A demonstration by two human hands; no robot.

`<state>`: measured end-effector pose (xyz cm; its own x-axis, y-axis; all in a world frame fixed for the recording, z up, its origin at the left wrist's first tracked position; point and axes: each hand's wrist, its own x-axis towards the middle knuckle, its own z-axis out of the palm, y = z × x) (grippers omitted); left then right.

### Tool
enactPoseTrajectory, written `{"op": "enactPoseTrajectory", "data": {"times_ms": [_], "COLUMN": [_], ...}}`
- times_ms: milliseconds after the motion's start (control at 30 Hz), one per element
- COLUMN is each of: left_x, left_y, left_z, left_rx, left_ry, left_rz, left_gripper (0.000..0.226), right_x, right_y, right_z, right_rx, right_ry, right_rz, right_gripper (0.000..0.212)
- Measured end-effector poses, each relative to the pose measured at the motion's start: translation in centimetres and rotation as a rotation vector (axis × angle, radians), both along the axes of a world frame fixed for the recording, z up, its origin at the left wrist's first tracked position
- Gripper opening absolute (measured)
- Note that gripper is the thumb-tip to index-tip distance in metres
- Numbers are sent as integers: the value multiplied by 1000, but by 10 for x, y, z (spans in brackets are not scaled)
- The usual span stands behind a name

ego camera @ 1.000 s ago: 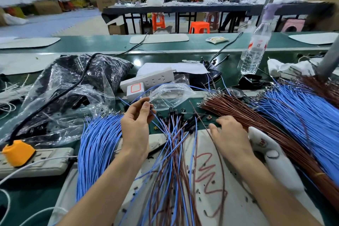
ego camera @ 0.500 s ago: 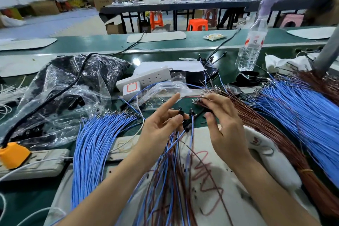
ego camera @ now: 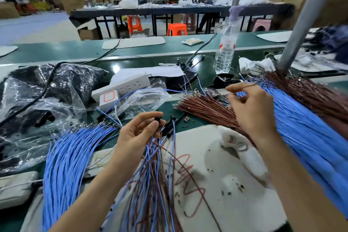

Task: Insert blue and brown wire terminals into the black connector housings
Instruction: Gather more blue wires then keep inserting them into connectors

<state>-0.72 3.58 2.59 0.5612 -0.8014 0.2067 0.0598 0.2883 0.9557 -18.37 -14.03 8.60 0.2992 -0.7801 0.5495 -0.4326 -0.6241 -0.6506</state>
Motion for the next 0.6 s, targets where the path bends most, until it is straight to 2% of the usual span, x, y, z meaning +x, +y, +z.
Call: {"op": "enactPoseTrajectory", "data": {"times_ms": [67,100,167,200,233,300,433,533,600], "left_x": [0,0,0,0,0,1,1,-1,-1], "left_y": [-1,-1,-1,-2,-2,-3,0,0,0], "left_z": [0,0,1,1,1,1,1,2,3], "left_rx": [-11,-18,-32,-32,-30,-17,12,19,13], "left_ry": [7,9,4,-1,-4,-5,-13,-7,6], "left_rz": [6,7,1,0,1,0,-6,5,16], "left_gripper": [21,21,21,21,21,21,21,21,21], "right_x": [-20,-31,-55,-63,-69,-74,-68,-61,-56], "right_y": [-23,-33,-45,-47,-49,-50,-50,-49,-49], "right_z": [3,4,6,6,5,4,3,2,0], "right_rx": [193,237,267,306,346,390,529,506,482], "right_ry": [267,384,545,616,682,737,755,793,845], "right_rz": [-23,-78,-233,-295,-333,-331,-181,-208,-239], "right_gripper": [39,37,14,15,26,35,32,26,29]}}
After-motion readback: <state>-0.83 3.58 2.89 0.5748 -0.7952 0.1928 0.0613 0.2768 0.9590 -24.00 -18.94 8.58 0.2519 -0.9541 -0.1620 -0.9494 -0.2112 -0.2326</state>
